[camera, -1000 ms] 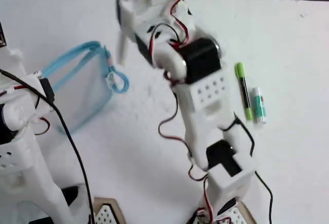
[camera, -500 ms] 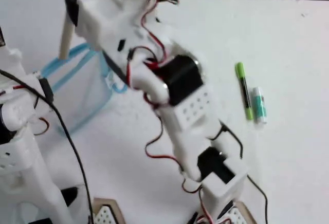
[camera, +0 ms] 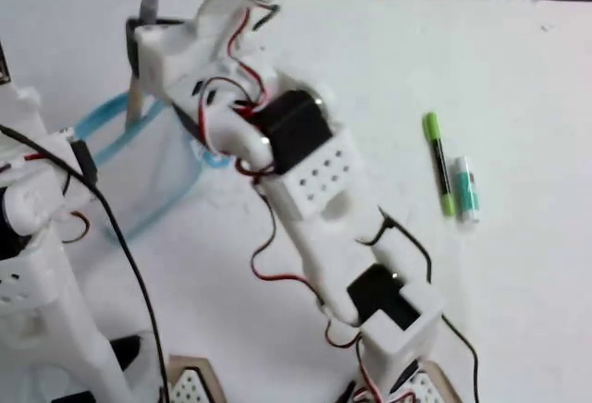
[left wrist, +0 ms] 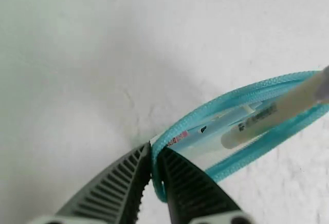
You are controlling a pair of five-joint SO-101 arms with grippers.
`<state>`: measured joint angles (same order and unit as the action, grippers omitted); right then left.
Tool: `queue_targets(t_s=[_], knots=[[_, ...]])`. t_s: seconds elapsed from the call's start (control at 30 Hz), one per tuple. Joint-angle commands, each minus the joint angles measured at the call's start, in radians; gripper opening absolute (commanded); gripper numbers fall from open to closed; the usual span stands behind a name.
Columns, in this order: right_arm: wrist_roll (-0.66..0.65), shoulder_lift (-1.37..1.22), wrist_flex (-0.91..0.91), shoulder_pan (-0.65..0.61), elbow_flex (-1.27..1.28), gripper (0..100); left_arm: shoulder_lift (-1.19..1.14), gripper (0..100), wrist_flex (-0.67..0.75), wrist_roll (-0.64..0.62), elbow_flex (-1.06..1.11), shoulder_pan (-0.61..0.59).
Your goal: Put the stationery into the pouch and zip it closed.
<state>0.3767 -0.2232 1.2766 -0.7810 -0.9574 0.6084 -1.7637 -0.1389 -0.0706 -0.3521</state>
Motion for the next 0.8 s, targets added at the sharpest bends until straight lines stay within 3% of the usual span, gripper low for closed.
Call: queue_targets(t_s=[0.0, 0.23, 0.43, 0.6, 0.67, 0.77], knots=[[-0.089, 0.008, 0.030, -0.030, 0.031, 4.7, 0.001, 2, 0.002, -0.003, -0.014, -0.002], [-0.121, 0.015, 0.085, -0.065, 0.038, 38.9, 0.001, 2, 0.003, -0.003, -0.014, -0.002], [-0.121, 0.015, 0.088, 0.015, -0.025, 34.2, 0.001, 2, 0.003, -0.003, -0.014, -0.002], [-0.123, 0.010, 0.114, 0.225, -0.043, 26.9, 0.001, 2, 0.003, -0.003, -0.014, -0.002], [-0.187, -0.005, 0.173, 0.325, -0.029, 24.6, 0.001, 2, 0.003, -0.003, -0.014, -0.002], [-0.387, -0.064, 0.257, 0.486, 0.041, 23.7, 0.001, 2, 0.003, -0.003, -0.014, -0.002]])
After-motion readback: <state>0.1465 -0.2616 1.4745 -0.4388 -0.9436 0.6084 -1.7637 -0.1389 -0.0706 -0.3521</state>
